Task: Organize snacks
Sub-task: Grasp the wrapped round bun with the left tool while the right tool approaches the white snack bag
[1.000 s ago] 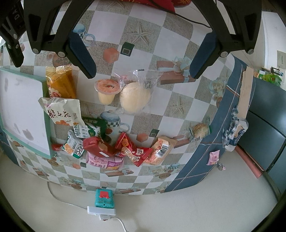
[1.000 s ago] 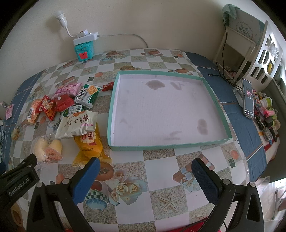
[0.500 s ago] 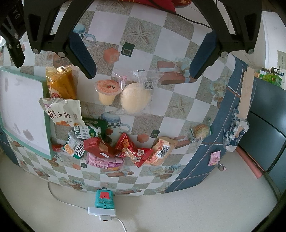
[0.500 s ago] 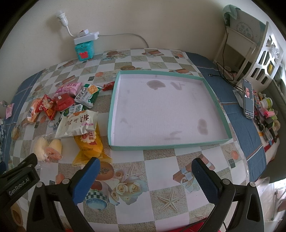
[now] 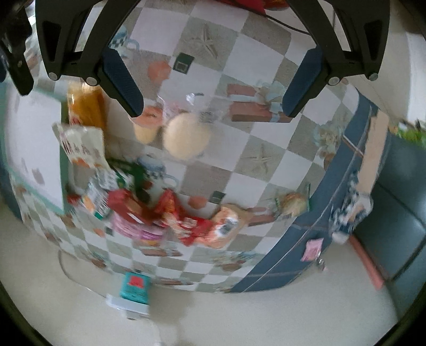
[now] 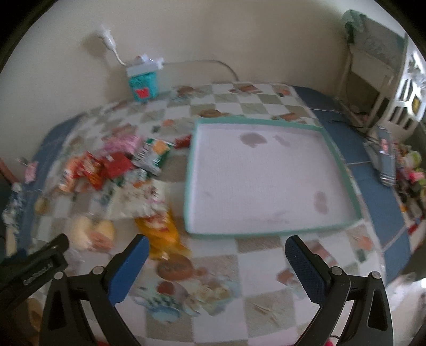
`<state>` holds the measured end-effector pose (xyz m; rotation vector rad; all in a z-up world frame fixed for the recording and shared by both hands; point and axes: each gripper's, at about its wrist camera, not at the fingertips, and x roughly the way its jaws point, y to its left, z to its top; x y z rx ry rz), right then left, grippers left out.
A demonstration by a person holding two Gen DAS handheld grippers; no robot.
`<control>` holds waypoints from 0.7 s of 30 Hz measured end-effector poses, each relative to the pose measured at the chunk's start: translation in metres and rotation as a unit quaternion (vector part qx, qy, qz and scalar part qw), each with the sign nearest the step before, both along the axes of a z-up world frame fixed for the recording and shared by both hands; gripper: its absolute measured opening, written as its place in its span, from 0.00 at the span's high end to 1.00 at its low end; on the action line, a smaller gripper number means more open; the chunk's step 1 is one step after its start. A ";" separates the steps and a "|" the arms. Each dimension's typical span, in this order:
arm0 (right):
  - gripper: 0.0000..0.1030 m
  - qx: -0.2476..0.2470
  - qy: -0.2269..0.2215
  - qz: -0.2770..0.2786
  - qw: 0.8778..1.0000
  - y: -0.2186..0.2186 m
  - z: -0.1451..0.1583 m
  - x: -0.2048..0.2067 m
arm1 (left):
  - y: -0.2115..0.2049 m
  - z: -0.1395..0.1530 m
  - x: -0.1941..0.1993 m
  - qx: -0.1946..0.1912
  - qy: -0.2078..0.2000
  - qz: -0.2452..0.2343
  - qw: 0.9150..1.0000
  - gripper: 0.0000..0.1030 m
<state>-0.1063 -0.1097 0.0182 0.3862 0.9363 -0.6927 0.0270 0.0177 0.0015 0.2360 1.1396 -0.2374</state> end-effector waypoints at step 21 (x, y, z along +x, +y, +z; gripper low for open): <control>0.00 0.137 0.024 0.064 0.988 -0.009 -0.043 0.090 | -0.008 -0.056 0.059 -0.054 0.123 0.014 0.991 0.00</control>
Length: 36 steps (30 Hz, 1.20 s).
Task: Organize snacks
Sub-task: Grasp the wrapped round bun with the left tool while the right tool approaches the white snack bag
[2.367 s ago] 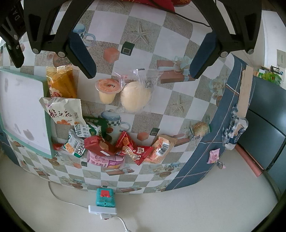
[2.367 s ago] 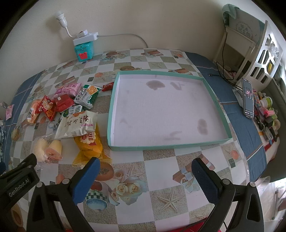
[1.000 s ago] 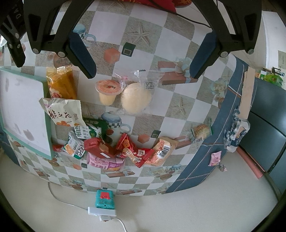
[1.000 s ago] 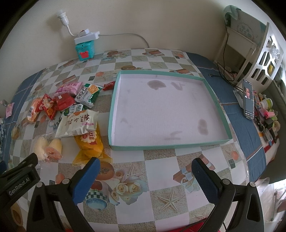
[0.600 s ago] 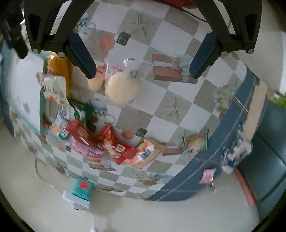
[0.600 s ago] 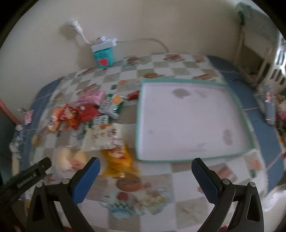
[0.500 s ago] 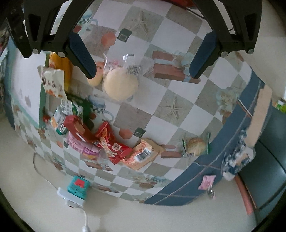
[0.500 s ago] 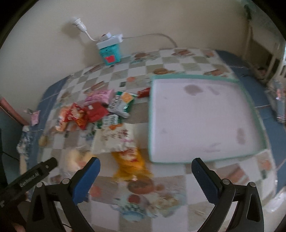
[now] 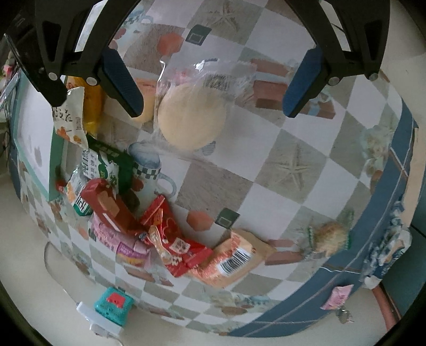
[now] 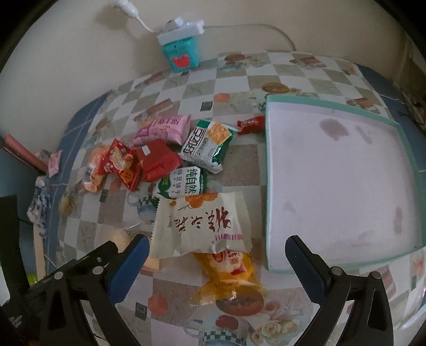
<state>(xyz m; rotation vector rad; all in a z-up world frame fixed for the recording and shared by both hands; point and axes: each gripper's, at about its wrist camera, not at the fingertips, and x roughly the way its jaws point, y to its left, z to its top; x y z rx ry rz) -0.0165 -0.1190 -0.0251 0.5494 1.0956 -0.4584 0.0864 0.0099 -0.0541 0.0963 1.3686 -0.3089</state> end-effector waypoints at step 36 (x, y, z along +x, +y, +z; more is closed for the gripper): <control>0.48 0.034 -0.005 -0.028 0.999 -0.017 -0.013 0.002 | 0.036 -0.018 0.012 -0.009 0.028 0.045 0.999 0.43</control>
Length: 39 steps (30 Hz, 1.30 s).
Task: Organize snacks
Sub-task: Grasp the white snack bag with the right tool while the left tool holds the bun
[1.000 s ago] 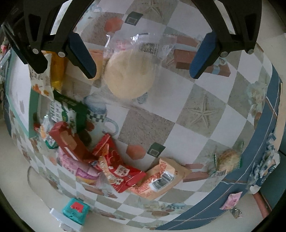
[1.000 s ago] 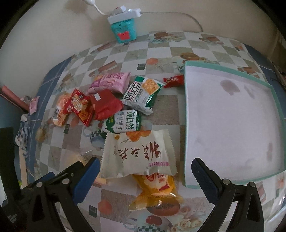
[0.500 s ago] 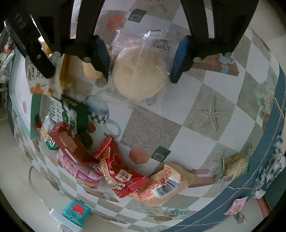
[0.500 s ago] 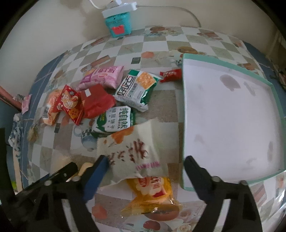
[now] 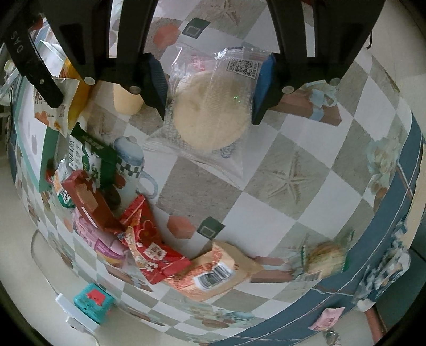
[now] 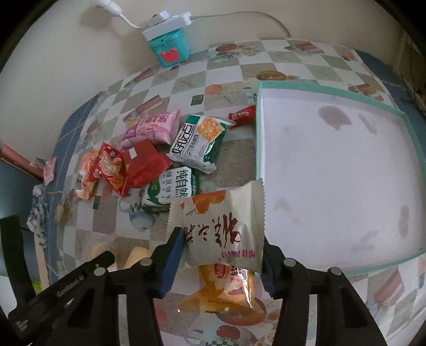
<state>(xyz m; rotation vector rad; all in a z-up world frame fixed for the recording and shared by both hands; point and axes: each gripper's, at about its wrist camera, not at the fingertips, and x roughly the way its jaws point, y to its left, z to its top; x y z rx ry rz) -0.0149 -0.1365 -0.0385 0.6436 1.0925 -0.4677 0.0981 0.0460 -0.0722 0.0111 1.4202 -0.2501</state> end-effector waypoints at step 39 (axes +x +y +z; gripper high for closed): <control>0.08 -0.129 -0.023 0.138 0.982 0.007 0.005 0.029 | -0.014 0.031 0.032 -0.018 0.013 0.141 0.990 0.43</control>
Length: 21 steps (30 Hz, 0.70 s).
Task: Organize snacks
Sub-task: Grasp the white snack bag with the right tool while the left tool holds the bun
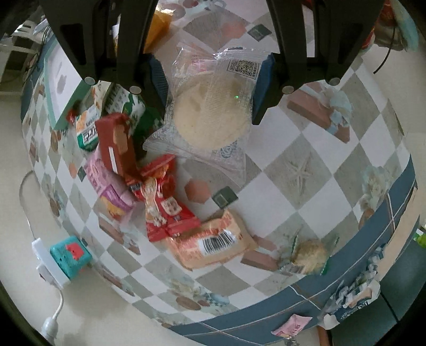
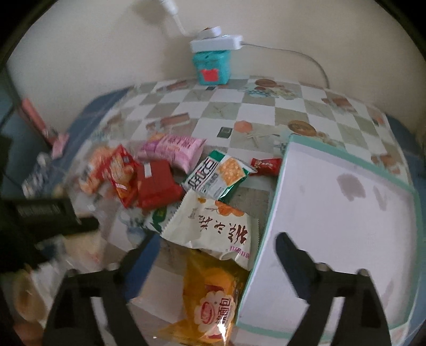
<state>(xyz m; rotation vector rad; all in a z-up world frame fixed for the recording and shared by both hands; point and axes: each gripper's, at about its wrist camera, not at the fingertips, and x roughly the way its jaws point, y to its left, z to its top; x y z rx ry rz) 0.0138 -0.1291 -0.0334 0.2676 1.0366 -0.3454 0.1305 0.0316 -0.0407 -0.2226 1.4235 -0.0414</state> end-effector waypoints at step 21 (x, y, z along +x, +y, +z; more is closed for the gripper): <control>0.68 -0.117 0.043 0.034 0.992 0.024 -0.017 0.022 | 0.022 -0.010 0.015 -0.055 0.031 0.017 0.998 0.43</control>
